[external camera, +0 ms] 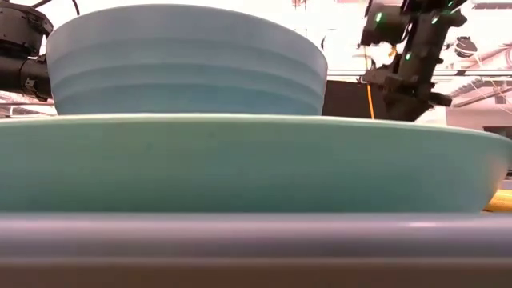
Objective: Set up tray
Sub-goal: Put the yellow knife on the yellow napkin
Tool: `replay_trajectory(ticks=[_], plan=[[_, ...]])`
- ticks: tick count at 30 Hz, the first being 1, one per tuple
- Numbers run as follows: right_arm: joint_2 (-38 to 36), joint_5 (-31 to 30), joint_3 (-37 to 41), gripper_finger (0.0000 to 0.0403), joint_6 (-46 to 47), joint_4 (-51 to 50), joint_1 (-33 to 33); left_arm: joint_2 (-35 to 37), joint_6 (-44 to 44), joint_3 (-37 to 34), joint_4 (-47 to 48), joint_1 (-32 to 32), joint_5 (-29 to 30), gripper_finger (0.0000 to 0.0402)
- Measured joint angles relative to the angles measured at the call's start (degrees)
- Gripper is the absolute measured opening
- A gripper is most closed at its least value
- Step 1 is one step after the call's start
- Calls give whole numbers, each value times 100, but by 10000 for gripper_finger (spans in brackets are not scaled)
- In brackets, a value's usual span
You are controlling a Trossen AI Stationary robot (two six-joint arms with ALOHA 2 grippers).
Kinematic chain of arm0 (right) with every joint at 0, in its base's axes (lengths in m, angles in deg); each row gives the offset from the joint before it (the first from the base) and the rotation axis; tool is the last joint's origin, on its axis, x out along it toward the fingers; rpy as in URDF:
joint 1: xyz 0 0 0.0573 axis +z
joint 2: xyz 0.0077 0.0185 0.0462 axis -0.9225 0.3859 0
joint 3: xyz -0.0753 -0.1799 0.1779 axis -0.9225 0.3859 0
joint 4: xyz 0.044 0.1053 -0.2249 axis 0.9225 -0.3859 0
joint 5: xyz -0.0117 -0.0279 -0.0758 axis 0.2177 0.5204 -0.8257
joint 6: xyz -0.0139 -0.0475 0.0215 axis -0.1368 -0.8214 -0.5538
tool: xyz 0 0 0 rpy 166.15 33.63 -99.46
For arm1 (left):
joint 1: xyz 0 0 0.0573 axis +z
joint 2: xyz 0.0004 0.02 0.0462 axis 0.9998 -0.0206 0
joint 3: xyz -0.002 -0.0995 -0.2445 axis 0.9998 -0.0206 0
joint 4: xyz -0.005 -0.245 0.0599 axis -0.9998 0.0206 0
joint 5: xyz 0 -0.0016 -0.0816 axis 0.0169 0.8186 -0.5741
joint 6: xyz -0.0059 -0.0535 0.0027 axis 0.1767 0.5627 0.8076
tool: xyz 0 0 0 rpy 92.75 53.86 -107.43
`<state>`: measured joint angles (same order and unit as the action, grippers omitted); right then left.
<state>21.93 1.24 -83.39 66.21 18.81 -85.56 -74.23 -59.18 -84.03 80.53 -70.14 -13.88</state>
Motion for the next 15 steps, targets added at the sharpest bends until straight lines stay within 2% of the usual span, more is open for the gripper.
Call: replay_trajectory(ticks=[7,15], plan=[[685,726,2,100,-555,-253,-1141,1,-1,-1,2,-1,-2,152],[1696,875,2,134,-573,241,-1318,1,1,-1,0,-2,-2,152]])
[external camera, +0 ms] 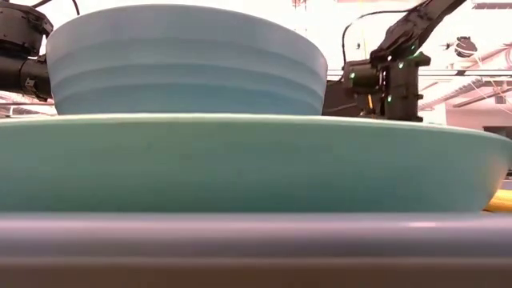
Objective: Set up tray
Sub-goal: Put the yellow knife on the yellow napkin
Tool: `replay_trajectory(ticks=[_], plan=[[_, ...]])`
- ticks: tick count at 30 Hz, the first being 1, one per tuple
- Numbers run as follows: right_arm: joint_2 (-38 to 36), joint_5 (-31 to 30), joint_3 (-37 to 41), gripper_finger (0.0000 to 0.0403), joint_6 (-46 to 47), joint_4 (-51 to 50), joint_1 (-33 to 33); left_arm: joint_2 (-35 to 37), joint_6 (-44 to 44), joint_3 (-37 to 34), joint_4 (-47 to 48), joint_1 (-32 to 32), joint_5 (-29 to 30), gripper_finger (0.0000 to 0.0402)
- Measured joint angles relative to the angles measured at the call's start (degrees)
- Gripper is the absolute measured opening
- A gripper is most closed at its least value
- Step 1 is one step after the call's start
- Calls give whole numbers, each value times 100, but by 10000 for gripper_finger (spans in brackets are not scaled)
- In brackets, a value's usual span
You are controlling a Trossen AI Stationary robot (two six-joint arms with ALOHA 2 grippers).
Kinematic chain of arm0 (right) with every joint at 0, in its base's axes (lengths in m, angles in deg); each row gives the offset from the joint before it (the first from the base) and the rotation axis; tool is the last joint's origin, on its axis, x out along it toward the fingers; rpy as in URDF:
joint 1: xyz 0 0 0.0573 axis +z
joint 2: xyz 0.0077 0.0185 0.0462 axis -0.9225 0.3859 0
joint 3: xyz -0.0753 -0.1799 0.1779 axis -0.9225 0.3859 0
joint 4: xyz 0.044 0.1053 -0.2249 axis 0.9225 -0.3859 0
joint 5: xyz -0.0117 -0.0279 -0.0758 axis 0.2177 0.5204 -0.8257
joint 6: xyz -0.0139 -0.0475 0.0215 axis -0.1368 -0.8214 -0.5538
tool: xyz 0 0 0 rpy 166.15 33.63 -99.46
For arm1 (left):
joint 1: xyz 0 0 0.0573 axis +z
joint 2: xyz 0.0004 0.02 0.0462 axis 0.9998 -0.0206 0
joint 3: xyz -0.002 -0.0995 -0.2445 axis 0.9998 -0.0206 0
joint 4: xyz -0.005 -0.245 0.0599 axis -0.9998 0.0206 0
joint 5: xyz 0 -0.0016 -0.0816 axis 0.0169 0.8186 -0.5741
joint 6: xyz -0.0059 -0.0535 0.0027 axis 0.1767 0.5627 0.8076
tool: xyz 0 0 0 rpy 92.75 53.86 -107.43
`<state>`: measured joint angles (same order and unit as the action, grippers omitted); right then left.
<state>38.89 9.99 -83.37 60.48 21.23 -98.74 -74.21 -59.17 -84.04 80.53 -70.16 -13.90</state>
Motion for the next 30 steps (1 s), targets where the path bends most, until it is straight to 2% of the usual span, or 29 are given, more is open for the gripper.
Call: replay_trajectory(ticks=[8,12,17,20,24,30], plan=[[739,-32,2,143,60,499,-4,-1,-1,0,2,2,0,152],[935,-12,-4,143,106,943,-4,-1,-2,1,1,1,0,152],[1085,-17,-25,138,55,911,-56,0,0,0,0,2,0,152],[1131,-130,-24,120,-12,836,-59,-1,-1,0,0,2,0,152],[1135,-163,-17,53,-203,858,-57,0,0,0,0,2,0,152],[1136,-383,-9,47,-475,957,-36,0,-2,0,0,2,0,152]])
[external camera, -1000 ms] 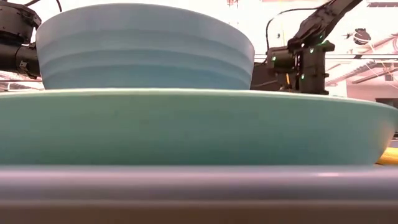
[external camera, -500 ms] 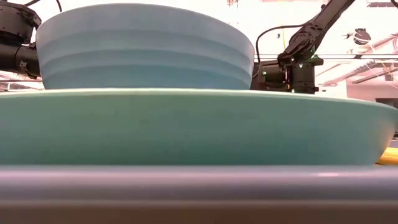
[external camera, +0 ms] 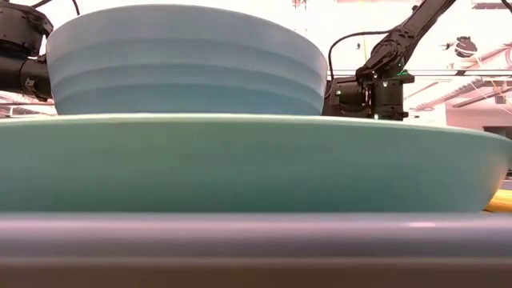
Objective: Set up tray
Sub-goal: Put the yellow knife on the yellow napkin
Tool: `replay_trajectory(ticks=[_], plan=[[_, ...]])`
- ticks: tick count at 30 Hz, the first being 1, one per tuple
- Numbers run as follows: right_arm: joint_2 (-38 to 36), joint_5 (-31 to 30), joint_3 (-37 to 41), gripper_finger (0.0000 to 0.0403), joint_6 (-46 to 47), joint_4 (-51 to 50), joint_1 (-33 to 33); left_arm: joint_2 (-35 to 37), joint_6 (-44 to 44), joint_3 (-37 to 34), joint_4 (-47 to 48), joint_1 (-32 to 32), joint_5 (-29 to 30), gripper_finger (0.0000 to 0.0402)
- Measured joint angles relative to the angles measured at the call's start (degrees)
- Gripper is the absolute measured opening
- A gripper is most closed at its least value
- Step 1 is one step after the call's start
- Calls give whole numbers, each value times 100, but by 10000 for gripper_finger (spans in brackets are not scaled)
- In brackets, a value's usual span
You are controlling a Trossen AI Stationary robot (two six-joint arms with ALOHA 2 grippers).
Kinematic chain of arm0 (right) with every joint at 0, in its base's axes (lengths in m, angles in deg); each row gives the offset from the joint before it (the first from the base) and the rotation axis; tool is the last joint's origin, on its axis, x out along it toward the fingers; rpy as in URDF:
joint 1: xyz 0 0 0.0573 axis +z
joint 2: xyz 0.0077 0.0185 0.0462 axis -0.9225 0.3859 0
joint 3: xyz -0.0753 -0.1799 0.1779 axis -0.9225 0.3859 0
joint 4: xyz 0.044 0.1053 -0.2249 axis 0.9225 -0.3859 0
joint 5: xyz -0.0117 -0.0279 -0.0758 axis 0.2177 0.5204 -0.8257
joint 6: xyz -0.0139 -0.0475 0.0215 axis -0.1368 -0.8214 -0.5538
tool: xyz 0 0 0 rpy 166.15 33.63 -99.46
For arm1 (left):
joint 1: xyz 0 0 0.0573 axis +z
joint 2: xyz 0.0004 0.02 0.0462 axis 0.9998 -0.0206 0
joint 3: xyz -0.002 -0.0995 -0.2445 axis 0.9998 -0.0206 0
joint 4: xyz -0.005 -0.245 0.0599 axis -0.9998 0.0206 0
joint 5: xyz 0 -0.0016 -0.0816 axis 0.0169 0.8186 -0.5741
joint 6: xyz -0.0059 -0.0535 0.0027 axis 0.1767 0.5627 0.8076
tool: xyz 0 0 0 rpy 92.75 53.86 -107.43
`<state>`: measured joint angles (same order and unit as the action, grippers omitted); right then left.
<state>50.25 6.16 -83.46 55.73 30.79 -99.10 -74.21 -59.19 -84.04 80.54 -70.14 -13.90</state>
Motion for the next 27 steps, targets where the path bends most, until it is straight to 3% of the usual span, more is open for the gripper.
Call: replay_trajectory(ticks=[4,10,13,18,22,27], plan=[[-250,-49,34,47,-119,407,104,-1,1,0,-1,0,0,152],[-1164,780,28,47,23,699,569,0,2,0,-1,-2,0,152],[-1769,1265,28,47,373,632,980,-1,0,0,0,0,0,152],[-2800,1396,210,47,1779,553,2199,-2,2,0,1,-2,0,152],[-3455,912,583,47,3681,770,3721,-2,0,0,1,-1,0,152],[-3616,-750,938,47,6584,975,6014,-1,1,0,-1,-2,0,152]])
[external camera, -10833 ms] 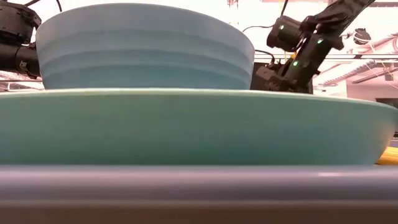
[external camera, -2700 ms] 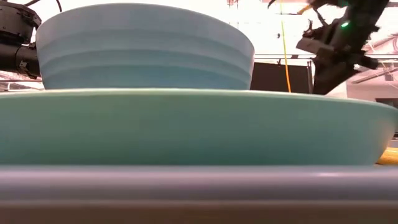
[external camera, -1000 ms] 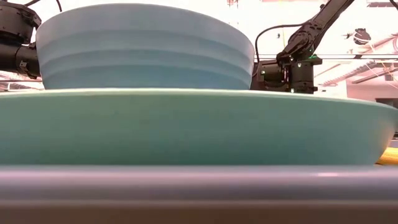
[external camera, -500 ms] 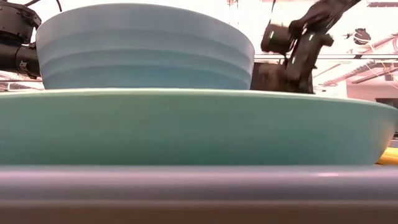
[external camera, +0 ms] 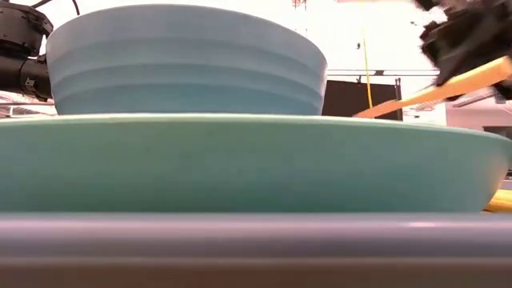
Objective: Set up tray
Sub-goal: Put the yellow knife on the yellow napkin
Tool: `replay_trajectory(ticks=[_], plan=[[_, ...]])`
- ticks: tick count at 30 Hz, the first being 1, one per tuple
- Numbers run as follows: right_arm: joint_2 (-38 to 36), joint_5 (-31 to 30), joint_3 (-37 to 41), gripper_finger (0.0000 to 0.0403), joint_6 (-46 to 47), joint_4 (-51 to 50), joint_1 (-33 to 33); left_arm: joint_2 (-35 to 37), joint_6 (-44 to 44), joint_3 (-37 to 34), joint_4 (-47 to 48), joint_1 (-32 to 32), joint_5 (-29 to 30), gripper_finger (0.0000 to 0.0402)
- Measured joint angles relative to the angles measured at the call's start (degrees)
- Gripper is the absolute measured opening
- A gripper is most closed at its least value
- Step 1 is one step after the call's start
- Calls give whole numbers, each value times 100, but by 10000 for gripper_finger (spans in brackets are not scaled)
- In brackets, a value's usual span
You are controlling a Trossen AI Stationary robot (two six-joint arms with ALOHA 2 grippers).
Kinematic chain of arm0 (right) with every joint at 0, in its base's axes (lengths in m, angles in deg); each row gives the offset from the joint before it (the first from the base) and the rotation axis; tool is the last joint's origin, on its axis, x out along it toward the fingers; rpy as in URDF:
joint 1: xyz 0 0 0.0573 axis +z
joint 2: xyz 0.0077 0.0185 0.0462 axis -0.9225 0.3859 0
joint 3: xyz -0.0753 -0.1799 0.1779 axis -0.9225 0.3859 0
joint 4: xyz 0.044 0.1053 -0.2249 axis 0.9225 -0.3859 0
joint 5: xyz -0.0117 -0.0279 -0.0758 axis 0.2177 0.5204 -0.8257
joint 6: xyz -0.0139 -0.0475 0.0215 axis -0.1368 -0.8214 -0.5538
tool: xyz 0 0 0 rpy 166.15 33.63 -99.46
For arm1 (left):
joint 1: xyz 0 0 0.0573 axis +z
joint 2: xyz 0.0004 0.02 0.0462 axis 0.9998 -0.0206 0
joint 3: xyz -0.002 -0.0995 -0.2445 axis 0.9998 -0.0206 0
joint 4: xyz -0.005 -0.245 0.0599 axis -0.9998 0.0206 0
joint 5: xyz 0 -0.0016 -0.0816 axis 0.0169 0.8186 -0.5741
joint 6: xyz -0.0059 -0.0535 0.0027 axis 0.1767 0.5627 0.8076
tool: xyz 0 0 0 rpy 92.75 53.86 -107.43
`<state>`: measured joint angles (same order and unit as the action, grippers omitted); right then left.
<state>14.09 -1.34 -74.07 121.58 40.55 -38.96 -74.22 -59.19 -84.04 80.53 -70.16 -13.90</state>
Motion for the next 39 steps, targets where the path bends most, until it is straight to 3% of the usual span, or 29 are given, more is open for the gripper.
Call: replay_trajectory(ticks=[4,7,13,17,35,39], plan=[[471,-1595,2,47,1944,-15,1510,1,-1,2,0,0,0,152],[1103,-2019,-67,47,2792,51,2093,-2,0,0,0,2,0,152],[2208,-1596,-229,47,2865,1009,2203,-2,0,0,2,1,0,152],[2567,-1453,-340,47,2869,980,2199,1,1,0,2,1,0,152],[2633,-1279,-411,47,2952,158,2252,1,2,2,2,2,0,152],[2722,-881,-534,47,2990,-113,2329,0,0,0,2,2,1,152]])
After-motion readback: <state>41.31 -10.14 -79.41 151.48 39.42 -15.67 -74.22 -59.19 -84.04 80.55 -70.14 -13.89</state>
